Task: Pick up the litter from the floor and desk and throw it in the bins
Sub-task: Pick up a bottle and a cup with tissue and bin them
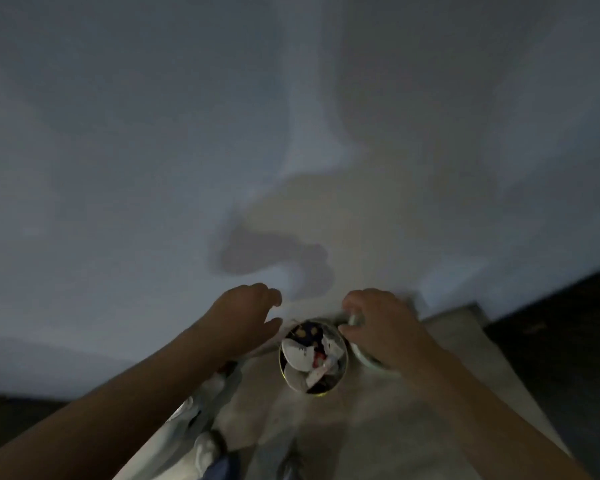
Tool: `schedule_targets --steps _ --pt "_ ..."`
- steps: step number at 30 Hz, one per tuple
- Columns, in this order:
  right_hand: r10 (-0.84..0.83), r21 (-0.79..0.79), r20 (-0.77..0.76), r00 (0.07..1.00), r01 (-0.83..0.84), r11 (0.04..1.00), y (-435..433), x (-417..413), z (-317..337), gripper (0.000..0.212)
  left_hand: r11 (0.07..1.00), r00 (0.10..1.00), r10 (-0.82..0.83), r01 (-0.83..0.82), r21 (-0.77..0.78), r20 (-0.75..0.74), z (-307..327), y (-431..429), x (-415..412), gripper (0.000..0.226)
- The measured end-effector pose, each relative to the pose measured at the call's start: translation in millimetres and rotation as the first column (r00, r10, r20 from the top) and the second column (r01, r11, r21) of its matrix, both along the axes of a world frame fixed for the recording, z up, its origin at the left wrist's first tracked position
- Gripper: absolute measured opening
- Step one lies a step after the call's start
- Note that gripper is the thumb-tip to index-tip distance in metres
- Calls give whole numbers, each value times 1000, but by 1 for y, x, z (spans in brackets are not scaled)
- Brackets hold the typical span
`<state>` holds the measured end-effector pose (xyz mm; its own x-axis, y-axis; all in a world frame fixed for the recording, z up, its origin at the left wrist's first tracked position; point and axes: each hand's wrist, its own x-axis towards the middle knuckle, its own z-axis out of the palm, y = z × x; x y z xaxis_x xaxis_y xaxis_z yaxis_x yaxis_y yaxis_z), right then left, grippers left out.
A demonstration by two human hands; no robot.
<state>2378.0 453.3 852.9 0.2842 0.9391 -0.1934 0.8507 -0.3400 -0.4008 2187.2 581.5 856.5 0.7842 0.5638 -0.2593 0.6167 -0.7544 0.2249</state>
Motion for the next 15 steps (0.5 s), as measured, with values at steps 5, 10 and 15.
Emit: schedule_targets --steps 5,10,15 --pt "288 133 17 958 -288 949 33 -48 66 34 974 974 205 -212 79 97 59 -15 -62 39" --pt "489 181 66 870 -492 851 65 -118 108 36 898 913 392 -406 167 111 94 -27 -139 41" --pt "682 239 116 722 -687 686 72 -215 134 34 768 798 586 -602 220 137 121 -71 -237 40"
